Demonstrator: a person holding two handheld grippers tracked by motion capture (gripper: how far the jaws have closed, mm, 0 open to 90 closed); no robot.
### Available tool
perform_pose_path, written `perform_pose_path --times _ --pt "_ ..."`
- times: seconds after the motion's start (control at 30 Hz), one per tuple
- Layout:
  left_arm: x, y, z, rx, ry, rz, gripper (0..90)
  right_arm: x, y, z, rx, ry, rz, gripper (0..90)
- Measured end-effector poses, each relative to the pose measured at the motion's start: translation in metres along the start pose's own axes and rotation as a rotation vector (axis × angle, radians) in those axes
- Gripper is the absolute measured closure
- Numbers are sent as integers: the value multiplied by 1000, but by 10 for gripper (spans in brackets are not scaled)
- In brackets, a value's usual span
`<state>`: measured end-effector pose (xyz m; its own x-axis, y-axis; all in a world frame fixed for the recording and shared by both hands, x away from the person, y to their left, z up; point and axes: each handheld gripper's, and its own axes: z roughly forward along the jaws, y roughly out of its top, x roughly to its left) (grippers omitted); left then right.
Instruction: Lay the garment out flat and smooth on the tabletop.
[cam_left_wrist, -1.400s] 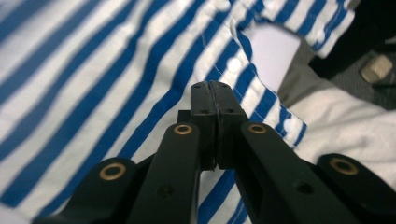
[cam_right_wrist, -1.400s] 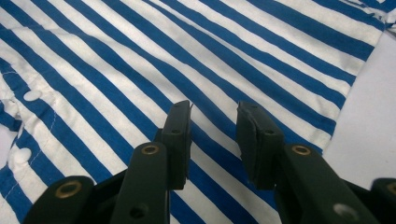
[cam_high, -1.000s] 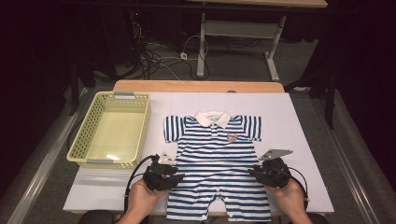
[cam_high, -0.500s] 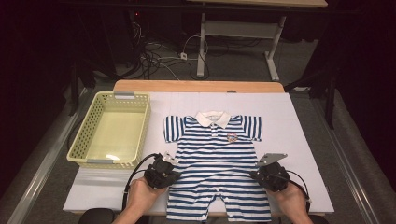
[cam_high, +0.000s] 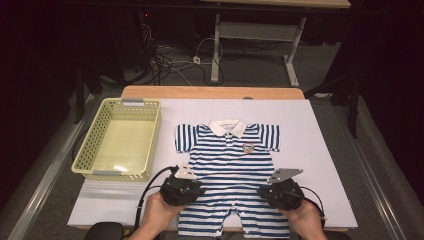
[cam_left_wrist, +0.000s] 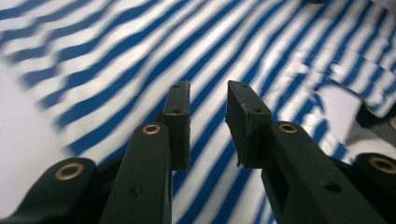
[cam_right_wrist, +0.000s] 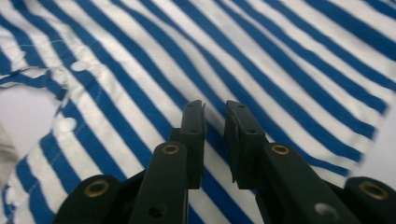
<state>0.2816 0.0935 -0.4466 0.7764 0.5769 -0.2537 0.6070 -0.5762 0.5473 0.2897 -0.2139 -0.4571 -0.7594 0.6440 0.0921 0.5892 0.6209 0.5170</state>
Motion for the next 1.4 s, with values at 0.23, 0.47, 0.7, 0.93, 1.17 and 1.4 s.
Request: perform_pose_path --times 0.23,0.47,0.7,0.93,1.17,1.4 --pt "-5 -1 23 66 35 46 654 5 1 6 17 0 -22 775" --pt "-11 -2 19 117 -18 63 873 13 0 3 52 4 -77 900" --pt "-8 -12 7 80 -26 26 809 15 -10 -5 31 35 -71 900" --pt "27 -13 -6 19 164 -111 591 -16 -9 -19 -71 -119 64 776" --pt "51 -18 -3 39 198 -207 578 -54 -16 -8 -20 -161 199 695" --pt "52 -15 1 47 106 -200 846 -53 -14 -3 0 -93 180 883"
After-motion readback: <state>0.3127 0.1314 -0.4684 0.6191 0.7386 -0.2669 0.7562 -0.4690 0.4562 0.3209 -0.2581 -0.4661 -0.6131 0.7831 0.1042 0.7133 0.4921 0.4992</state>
